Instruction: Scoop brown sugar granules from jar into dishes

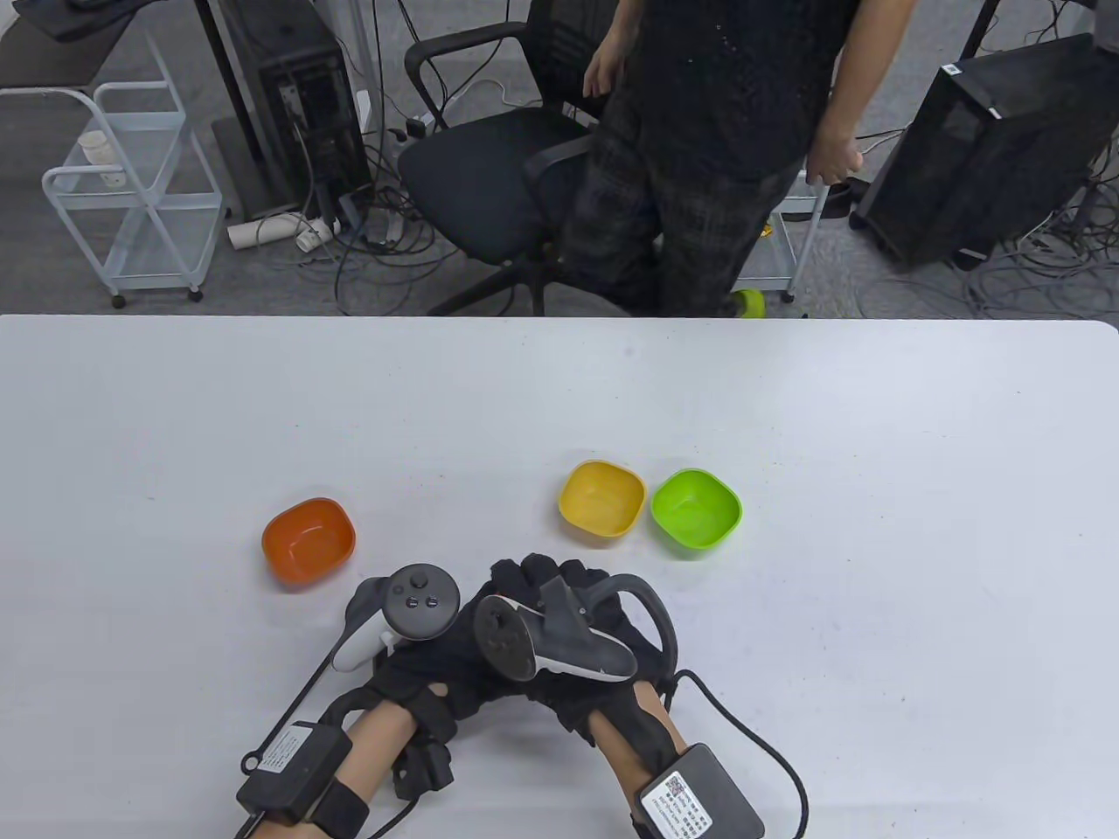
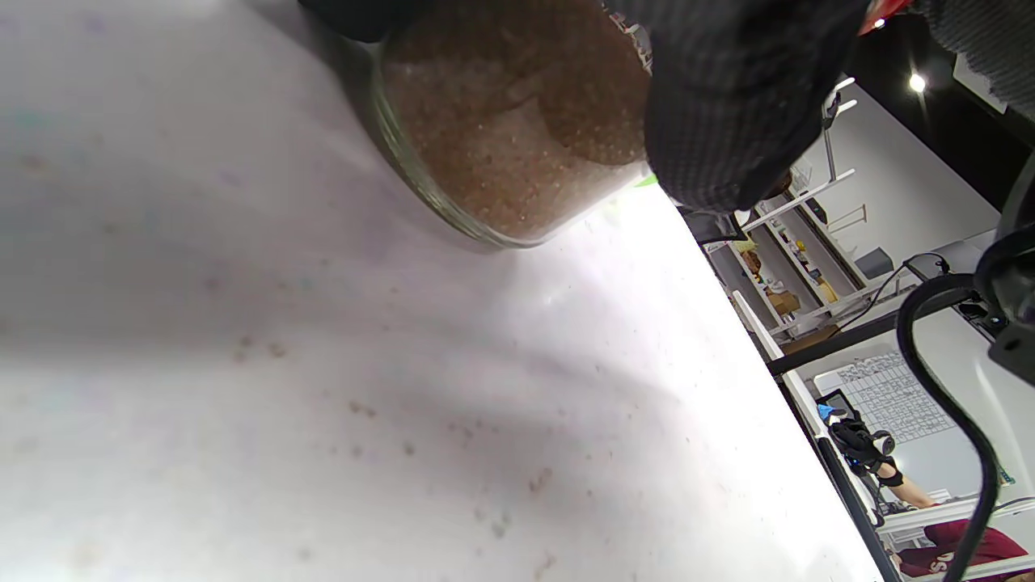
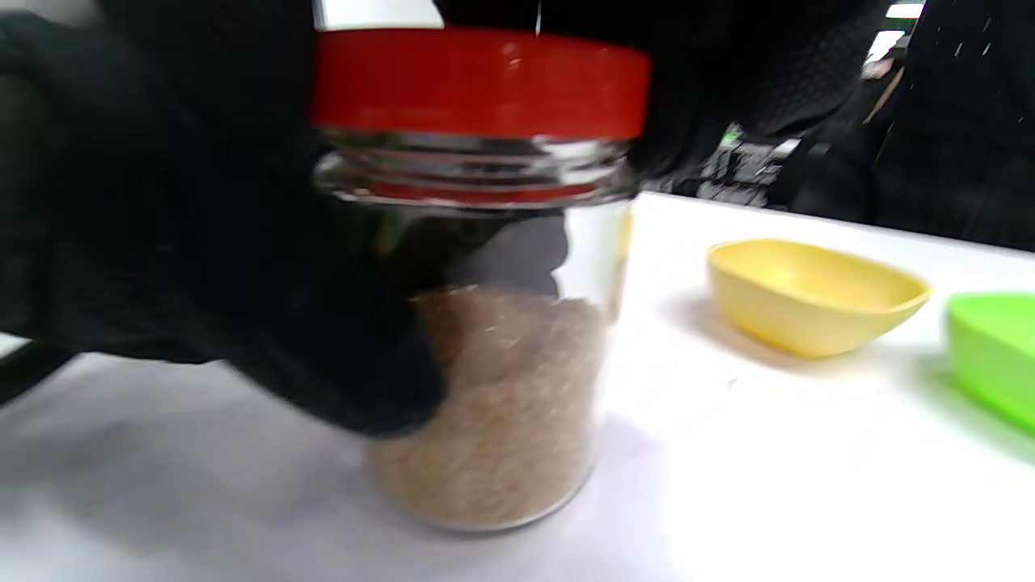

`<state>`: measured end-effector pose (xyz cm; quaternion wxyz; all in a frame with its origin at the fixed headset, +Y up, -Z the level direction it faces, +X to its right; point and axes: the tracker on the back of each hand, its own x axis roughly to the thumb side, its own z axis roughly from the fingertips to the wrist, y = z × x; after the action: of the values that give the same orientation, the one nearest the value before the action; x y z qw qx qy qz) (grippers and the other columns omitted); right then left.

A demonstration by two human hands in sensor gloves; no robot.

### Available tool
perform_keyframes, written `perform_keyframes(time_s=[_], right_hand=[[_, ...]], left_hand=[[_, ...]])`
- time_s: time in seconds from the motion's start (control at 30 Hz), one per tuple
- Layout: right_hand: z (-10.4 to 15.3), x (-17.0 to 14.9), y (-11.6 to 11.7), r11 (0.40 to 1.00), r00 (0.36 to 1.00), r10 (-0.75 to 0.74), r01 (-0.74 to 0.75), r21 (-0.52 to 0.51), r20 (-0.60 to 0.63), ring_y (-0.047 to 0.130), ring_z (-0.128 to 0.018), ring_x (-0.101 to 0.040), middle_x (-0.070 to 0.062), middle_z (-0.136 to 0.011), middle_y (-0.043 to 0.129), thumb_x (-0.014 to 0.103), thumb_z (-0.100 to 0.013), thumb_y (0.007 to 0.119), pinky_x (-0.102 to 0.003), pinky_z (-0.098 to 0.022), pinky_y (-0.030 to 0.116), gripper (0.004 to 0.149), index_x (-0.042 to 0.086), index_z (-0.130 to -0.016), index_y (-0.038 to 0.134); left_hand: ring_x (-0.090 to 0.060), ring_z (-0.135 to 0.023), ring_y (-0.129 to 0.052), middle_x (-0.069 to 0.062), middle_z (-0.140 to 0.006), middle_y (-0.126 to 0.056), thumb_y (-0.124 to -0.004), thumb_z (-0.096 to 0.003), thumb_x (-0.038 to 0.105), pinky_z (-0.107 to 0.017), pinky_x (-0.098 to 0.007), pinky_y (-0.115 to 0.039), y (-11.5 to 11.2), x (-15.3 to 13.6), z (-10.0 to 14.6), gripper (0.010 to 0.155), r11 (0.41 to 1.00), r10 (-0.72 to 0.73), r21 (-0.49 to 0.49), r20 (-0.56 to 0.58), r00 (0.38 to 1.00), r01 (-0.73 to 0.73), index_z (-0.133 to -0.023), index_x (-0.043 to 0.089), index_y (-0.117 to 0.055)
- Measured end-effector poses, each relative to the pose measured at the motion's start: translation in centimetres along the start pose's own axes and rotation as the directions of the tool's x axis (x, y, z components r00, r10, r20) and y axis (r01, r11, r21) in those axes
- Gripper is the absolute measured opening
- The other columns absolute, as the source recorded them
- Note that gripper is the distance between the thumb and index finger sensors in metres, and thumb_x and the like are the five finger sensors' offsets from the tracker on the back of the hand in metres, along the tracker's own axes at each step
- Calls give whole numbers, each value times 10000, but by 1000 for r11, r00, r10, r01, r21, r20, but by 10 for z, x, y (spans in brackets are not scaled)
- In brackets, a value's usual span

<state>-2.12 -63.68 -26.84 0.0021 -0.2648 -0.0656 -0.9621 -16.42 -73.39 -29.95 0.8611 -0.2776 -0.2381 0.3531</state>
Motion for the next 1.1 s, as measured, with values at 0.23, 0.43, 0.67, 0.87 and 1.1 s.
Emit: perform_keyframes(time_s=[0.23, 0.43, 0.67, 0.87, 1.1], right_hand=[[1, -6, 0, 995, 995, -83, 80, 63, 48, 560, -1044, -558, -182, -1247, 399, 459, -536, 739, -718, -748, 542, 781, 157, -1150, 364], [5, -5, -7, 994, 996, 23, -32, -104, -85, 796, -922, -469, -182, -1201, 573, 737, -433, 697, -642, -714, 677, 954, 174, -1154, 429], [2, 0, -3, 997, 997, 38, -42, -61, -74, 874, -834, -417, -170, -1119, 702, 640, -472, 742, -602, -677, 732, 845, 138, -1118, 532], [2, -3, -3, 999, 999, -35, 35, 13, 15, 711, -971, -520, -189, -1213, 540, 508, -516, 760, -684, -731, 618, 789, 145, -1143, 446], [1, -2, -2, 997, 994, 67, -70, -31, -82, 800, -929, -466, -189, -1204, 561, 706, -441, 729, -643, -714, 686, 950, 164, -1153, 411]], left_hand=[[-352, -1256, -482, -80, -1289, -336, -962, -515, 590, -906, -485, -524, 0, 0, 0, 1127, 1000, 0, -1, 0, 1000, 0, -1185, 188, -150], [-354, -1255, -483, -81, -1289, -337, -962, -516, 590, -906, -484, -523, 0, 0, 0, 1127, 1000, 1, -2, 0, 1000, -1, -1185, 187, -149], [-358, -1253, -484, -80, -1289, -337, -961, -515, 590, -906, -485, -522, 0, 0, 0, 1127, 1000, 1, -2, 0, 1000, -1, -1186, 187, -150], [-351, -1255, -481, -81, -1289, -339, -961, -516, 589, -905, -486, -522, 0, 0, 0, 1126, 1000, 2, -2, 0, 1000, -2, -1185, 186, -151], [-349, -1256, -476, -82, -1289, -336, -961, -515, 590, -905, -485, -521, 0, 0, 0, 1127, 1000, 2, -4, 0, 1000, -2, -1185, 186, -149]])
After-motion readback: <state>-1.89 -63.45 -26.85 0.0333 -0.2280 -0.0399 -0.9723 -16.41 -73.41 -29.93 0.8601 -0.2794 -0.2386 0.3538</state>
